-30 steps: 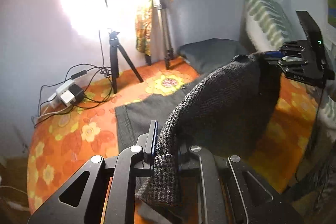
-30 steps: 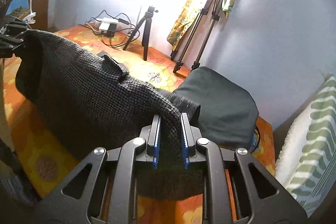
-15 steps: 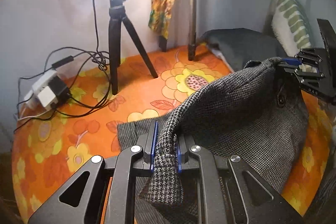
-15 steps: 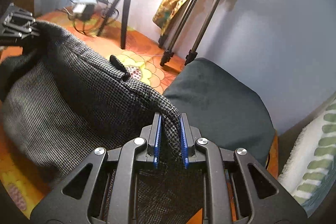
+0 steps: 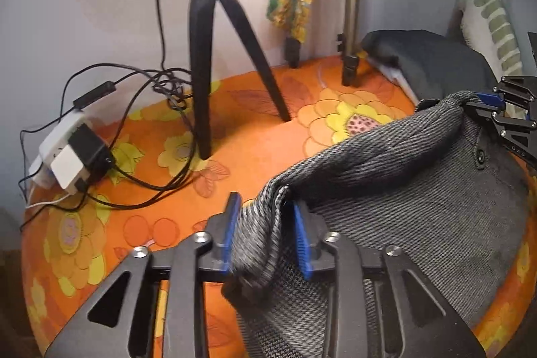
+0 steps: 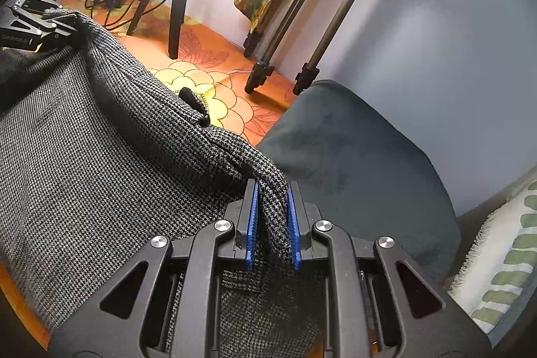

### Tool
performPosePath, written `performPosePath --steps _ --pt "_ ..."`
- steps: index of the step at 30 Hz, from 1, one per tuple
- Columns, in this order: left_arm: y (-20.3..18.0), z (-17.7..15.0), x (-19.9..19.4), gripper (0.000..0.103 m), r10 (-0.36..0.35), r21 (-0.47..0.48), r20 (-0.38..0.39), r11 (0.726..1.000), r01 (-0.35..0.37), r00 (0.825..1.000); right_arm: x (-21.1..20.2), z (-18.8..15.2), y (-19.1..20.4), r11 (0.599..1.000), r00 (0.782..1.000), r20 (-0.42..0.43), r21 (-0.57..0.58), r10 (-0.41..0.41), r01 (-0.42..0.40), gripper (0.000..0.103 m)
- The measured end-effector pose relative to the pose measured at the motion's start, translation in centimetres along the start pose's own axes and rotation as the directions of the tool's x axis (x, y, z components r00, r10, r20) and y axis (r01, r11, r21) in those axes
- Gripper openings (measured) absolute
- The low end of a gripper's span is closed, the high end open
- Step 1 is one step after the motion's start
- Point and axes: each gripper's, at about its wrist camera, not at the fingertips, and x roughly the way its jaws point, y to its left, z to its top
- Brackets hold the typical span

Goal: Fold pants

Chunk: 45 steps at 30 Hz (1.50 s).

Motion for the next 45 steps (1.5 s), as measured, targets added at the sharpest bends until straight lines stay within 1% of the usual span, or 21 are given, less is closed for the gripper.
performPosePath --steps 2,4,7,10,13,15,17,18,19,22,23,24,25,27,29,32,35,38,40,43,45 --pt "0.6 -0.2 -0.2 0.049 0.023 -0.018 -0.005 1.0 -0.023 1.0 0.3 0.1 0.1 1.0 1.0 -0.005 0.004 -0.004 0.004 0.017" --pt "1.2 -0.5 -0.8 0.05 0.018 -0.033 -0.008 0.999 -0.019 1.0 0.4 0.2 0.3 1.0 1.0 -0.006 -0.001 -0.007 0.007 0.017" --pt "1.2 -0.7 -1.8 0.051 0.036 -0.008 -0.008 0.999 -0.036 0.999 0.5 0.4 0.5 1.0 1.0 -0.01 -0.006 -0.01 0.01 0.017" --pt "1.7 -0.9 -2.8 0.052 0.078 -0.014 -0.005 0.997 -0.078 0.997 0.4 0.5 0.4 1.0 1.0 -0.01 0.005 -0.026 0.026 0.018" --pt "3.6 -0.8 -3.1 0.052 0.074 -0.089 -0.042 0.993 -0.078 0.996 0.5 0.5 0.2 0.999 0.999 -0.02 0.013 -0.031 0.031 0.018" --pt "4.8 -1.2 -4.2 0.052 0.077 -0.145 -0.027 0.986 -0.081 0.997 0.5 0.5 0.2 0.999 0.999 -0.025 0.009 -0.039 0.04 0.018" --pt "5.4 -1.9 -5.5 0.052 0.063 -0.166 -0.019 0.984 -0.065 0.998 0.0 0.5 0.1 0.999 0.999 -0.016 0.018 -0.037 0.037 0.028" --pt "5.5 -2.4 -6.2 0.052 0.063 -0.169 -0.017 0.983 -0.065 0.998 -0.4 0.5 -0.1 0.999 0.999 -0.013 0.03 -0.042 0.042 0.04" --pt "5.6 -3.0 -6.9 0.052 0.06 -0.178 -0.015 0.982 -0.062 0.998 -1.0 0.5 -0.3 0.998 0.999 -0.003 0.044 -0.048 0.048 0.05" --pt "5.5 -5.2 -9.0 0.052 0.014 -0.226 -0.01 0.974 -0.016 1.0 -3.6 -0.1 -1.1 0.994 0.997 0.035 0.086 -0.064 0.061 0.053" --pt "5.2 -6.1 -9.7 0.052 0.009 -0.232 -0.008 0.973 -0.01 1.0 -5.0 -0.8 -1.7 0.991 0.998 0.044 0.126 -0.054 0.048 0.053" --pt "4.8 -7.2 -10.5 0.052 0.002 -0.238 -0.005 0.971 -0.003 1.0 -5.7 -1.2 -1.9 0.988 0.998 0.048 0.152 -0.046 0.038 0.056" --pt "4.6 -7.8 -11.0 0.052 -0.005 -0.244 -0.003 0.97 0.004 1.0 -6.8 -1.9 -2.2 0.982 0.998 0.052 0.188 -0.034 0.024 0.062" --pt "3.8 -9.4 -12.1 0.052 -0.035 -0.273 0.003 0.961 0.034 0.999 -9.0 -3.8 -2.5 0.967 0.997 0.059 0.253 -0.041 0.024 0.068" --pt "2.9 -10.5 -12.8 0.052 -0.052 -0.277 0.007 0.96 0.052 0.999 -11.1 -6.0 -3.3 0.944 0.997 0.061 0.329 -0.052 0.029 0.069" --pt "1.7 -11.3 -13.2 0.052 -0.052 -0.269 0.008 0.962 0.052 0.999 -13.4 -9.5 -4.2 0.891 0.998 0.058 0.454 -0.026 -0.003 0.069" --pt "1.4 -12.3 -13.3 0.052 -0.086 -0.315 0.011 0.945 0.085 0.996 -14.5 -12.8 -4.2 0.818 0.998 0.046 0.572 0.042 -0.061 0.069" --pt "0.9 -13.1 -13.2 0.052 -0.054 -0.303 -0.009 0.952 0.049 0.998 -14.0 -15.4 -3.2 0.751 0.994 0.013 0.655 0.105 -0.087 0.069" --pt "0.9 -13.4 -12.9 0.052 -0.06 -0.323 -0.017 0.945 0.051 0.998 -13.7 -16.6 -2.6 0.721 0.992 -0.005 0.688 0.122 -0.085 0.069" --pt "1.1 -13.9 -12.5 0.052 -0.039 -0.346 -0.031 0.938 0.026 0.999 -12.7 -17.2 -1.5 0.706 0.988 -0.022 0.702 0.154 -0.094 0.069" --pt "1.4 -14.3 -12.5 0.052 -0.03 -0.361 -0.036 0.933 0.015 0.999 -12.0 -17.2 -0.7 0.719 0.989 -0.038 0.691 0.142 -0.077 0.069"
